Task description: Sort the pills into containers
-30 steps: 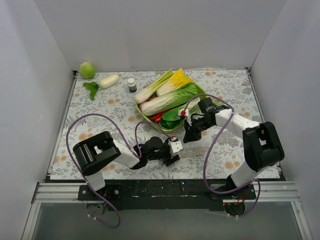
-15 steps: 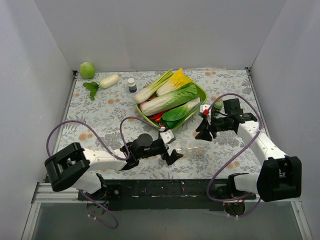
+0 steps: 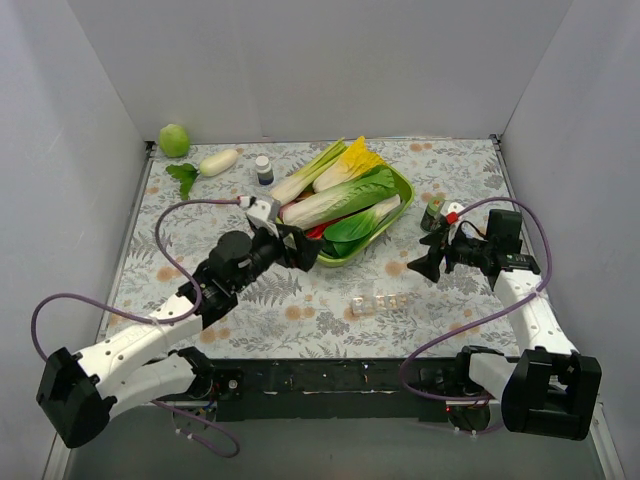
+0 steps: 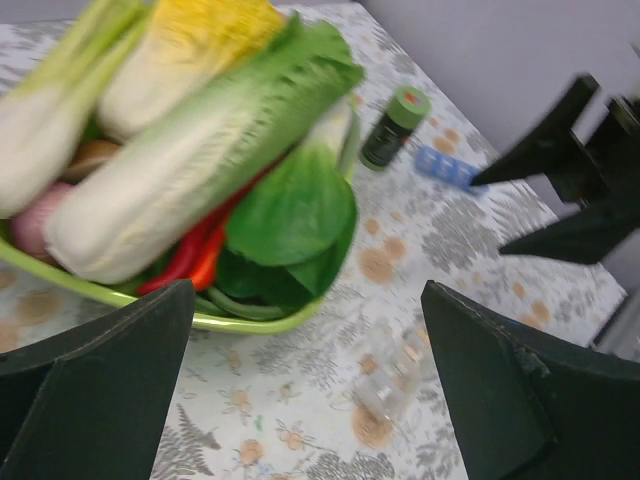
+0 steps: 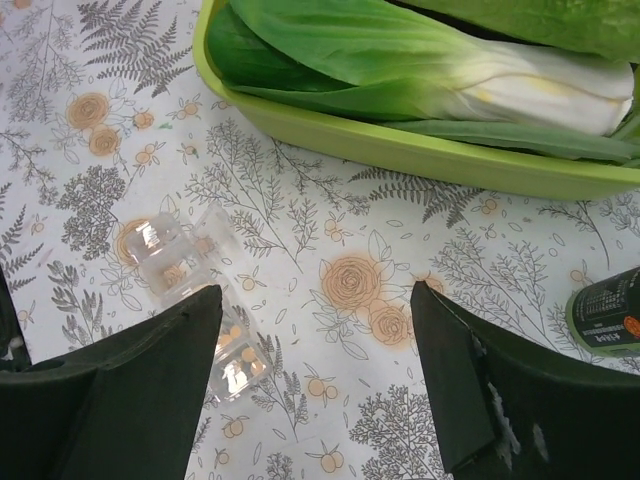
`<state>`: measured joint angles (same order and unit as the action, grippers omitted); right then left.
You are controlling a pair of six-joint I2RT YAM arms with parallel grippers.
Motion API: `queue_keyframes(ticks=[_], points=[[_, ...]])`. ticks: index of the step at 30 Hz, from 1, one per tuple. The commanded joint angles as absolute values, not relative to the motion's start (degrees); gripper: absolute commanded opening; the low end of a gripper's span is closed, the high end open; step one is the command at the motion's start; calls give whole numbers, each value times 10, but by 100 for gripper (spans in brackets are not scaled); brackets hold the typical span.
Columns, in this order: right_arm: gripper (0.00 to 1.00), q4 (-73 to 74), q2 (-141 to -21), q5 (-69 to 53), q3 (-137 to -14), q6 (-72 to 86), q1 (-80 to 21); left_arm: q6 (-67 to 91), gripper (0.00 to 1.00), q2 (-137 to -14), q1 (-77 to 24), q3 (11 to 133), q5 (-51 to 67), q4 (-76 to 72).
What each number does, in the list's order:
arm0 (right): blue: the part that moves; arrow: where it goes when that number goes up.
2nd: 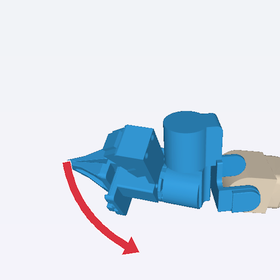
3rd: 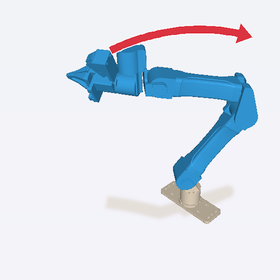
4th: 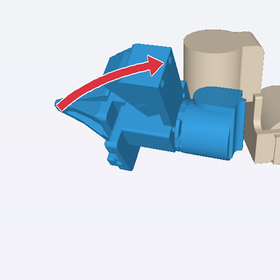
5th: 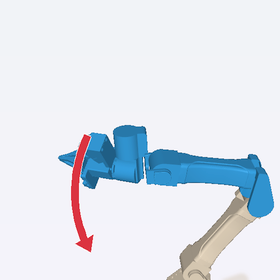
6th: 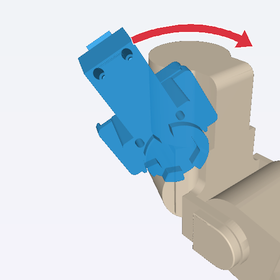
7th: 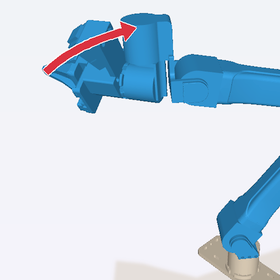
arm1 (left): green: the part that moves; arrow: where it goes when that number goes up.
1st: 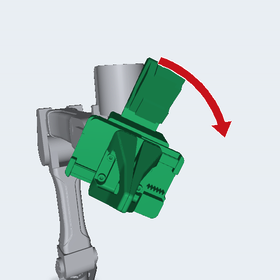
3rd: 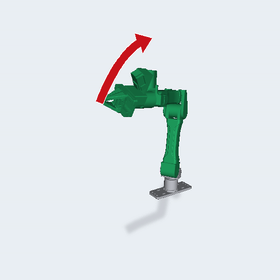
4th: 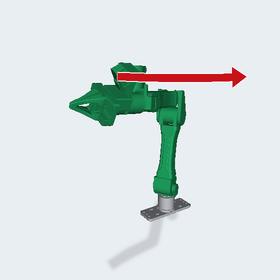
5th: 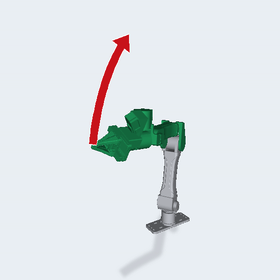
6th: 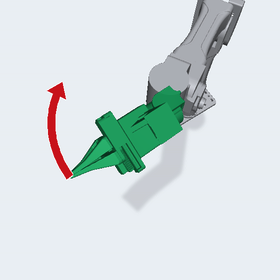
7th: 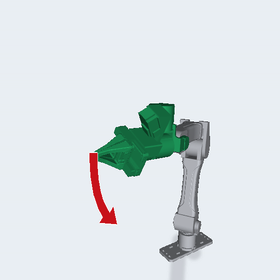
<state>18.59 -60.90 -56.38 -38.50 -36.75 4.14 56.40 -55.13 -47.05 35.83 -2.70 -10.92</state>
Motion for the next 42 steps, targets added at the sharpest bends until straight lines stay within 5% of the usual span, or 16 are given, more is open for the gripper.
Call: queue_keyframes(ticks=[1, 17, 25, 42], points=[[84, 147, -604, -576, -392, -340, 51, 587, 98, -536, -400, 415, -27, -4], [86, 71, -611, -397, -419, -245, 87, 630, 98, -513, -394, 398, 25, 57], [94, 66, -736, -301, -518, -177, 86, 635, 98, -476, -394, 360, 18, 62], [94, 5, -918, -216, -588, -186, 37, 628, 98, -438, -394, 317, 47, 55]])
